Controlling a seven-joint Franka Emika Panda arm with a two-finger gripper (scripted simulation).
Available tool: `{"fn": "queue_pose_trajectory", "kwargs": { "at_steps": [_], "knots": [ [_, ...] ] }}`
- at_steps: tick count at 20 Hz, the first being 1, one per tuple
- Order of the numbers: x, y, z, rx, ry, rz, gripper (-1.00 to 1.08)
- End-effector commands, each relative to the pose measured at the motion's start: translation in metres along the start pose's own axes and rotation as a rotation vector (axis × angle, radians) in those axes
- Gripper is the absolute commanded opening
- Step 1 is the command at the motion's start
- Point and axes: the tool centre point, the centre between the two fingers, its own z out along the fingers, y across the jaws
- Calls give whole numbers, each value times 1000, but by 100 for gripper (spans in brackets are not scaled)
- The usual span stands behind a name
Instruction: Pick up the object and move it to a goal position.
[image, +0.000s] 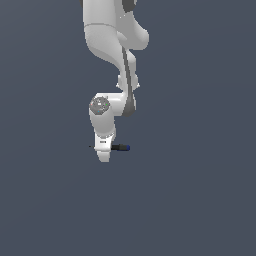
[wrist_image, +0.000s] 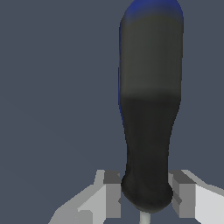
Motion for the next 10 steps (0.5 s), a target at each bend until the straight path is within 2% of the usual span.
{"fn": "queue_pose_trajectory", "kwargs": {
  "at_steps": [1,10],
  "knots": [
    [-7,-4,-9,-2,-1,0,-100],
    [-48,-32,-65,-2,-1,0,-100]
  ]
}}
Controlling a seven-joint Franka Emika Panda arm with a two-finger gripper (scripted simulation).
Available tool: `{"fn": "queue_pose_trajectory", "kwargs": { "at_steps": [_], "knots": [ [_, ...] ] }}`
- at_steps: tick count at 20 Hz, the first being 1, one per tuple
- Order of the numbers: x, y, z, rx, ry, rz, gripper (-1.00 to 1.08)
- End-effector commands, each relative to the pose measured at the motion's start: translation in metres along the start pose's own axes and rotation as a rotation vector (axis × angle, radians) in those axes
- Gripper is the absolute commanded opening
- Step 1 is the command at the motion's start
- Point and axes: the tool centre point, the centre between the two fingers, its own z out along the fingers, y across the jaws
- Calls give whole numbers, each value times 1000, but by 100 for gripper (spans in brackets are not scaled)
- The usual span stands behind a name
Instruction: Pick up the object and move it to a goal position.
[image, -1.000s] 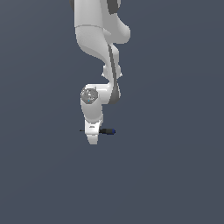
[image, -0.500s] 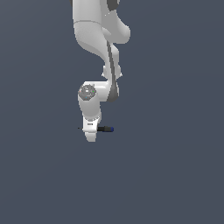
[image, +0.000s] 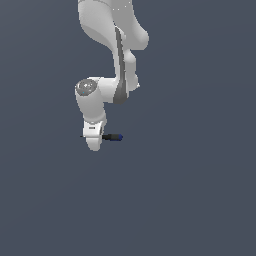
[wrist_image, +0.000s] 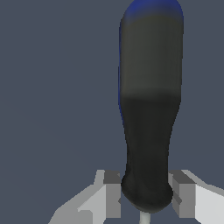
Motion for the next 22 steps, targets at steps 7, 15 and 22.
{"fn": "queue_pose_trajectory", "kwargs": {
  "at_steps": [7,15,22],
  "knots": [
    [-53,-35,-74,-2,0,0,-100],
    [-96,-61,-132,-3,2,0,-100],
    [-118,-74,-161,-3,2,1,-100]
  ]
}}
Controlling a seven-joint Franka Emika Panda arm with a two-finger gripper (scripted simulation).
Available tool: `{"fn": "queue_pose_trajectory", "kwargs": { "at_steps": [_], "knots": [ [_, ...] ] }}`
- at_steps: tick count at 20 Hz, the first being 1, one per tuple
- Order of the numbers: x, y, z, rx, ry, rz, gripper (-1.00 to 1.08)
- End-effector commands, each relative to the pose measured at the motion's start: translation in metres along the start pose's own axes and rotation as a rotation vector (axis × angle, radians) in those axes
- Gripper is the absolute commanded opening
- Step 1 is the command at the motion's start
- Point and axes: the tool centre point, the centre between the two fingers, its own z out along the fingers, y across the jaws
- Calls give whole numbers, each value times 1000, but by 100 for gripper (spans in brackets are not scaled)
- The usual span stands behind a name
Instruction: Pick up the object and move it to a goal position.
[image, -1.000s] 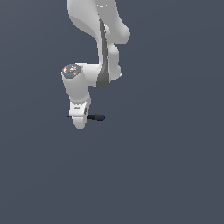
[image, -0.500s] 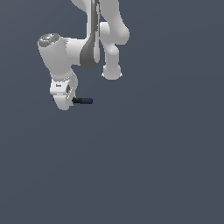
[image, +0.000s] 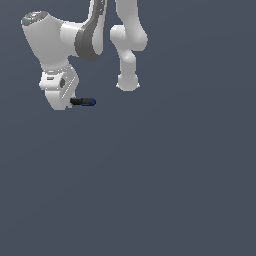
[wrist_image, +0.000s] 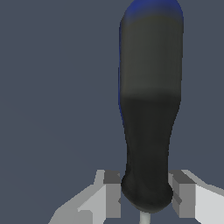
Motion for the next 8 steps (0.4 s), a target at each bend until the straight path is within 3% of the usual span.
{"fn": "queue_pose_trajectory", "kwargs": {
  "at_steps": [1,8],
  "knots": [
    [-5,-3,-7,0,0,-1,-100],
    [-6,-2,-7,1,-1,0,-100]
  ]
}}
